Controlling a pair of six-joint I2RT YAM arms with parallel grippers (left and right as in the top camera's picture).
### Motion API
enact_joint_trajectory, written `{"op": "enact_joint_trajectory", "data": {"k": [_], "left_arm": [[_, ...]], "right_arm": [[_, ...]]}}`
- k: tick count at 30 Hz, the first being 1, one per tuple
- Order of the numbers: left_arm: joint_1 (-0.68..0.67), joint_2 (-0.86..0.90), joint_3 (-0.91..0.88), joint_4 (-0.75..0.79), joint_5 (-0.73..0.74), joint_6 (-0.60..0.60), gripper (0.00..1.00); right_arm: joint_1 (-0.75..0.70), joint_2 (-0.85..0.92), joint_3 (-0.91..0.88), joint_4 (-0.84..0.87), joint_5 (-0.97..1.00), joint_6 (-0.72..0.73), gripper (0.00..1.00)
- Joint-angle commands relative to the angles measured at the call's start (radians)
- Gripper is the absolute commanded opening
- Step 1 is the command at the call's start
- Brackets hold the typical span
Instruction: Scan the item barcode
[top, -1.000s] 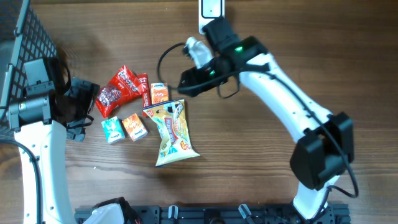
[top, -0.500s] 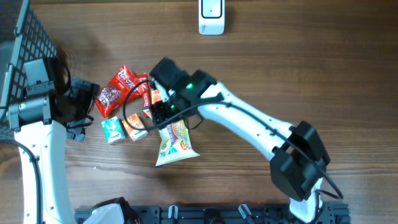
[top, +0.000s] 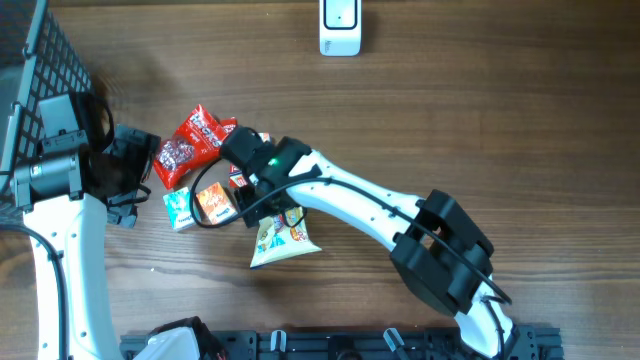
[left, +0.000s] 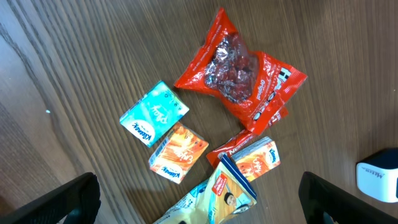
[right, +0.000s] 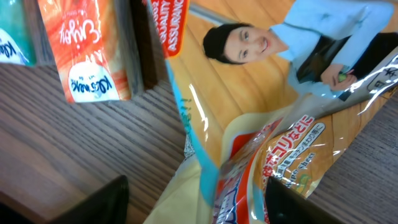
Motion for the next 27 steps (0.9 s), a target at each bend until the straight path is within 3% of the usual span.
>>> {"op": "enact_joint_trajectory", "data": {"k": [1, 4, 6, 9, 11, 16, 18, 20, 27], "left_arm": [[0.005, 0.002, 0.003, -0.004, -0.013, 0.016, 1.0], [0.005, 0.002, 0.003, -0.004, -0.013, 0.016, 1.0], [0.005, 0.002, 0.003, -0.004, -0.013, 0.016, 1.0], [0.005, 0.002, 0.003, -0.006, -0.013, 0.016, 1.0], [0.005, 0.002, 0.003, -0.011, -0.013, 0.016, 1.0], [0.005, 0.002, 0.003, -0.016, -0.013, 0.016, 1.0], [0.005, 0.002, 0.003, -0.016, -0.013, 0.016, 1.0], [0.005, 0.002, 0.003, -0.015, -0.013, 0.016, 1.0], [0.005, 0.002, 0.003, -0.015, -0.014, 0.016, 1.0]], "right_arm": [[0.0, 0.022, -0.01, -0.008, 0.063, 0.025, 0.35], [0.0, 0.022, -0.01, -0.008, 0.063, 0.023, 0.09], [0.0, 0.022, -0.01, -0.01, 0.063, 0.023, 0.06], [0.0, 0.022, -0.01, -0.02, 0.079, 0.024, 0.08], [0.0, 0.028, -0.01, -0.026, 0.085, 0.023, 0.25], [0.0, 0.062, -0.01, -0.026, 0.072, 0.023, 0.27], [0.0, 0.074, -0.01, -0.025, 0.054, 0.022, 0.21], [0.0, 0.079, -0.01, -0.024, 0.045, 0.014, 0.04], [-0.04, 0.058, -0.005, 0.01, -0.156, -0.118, 0.04]]}}
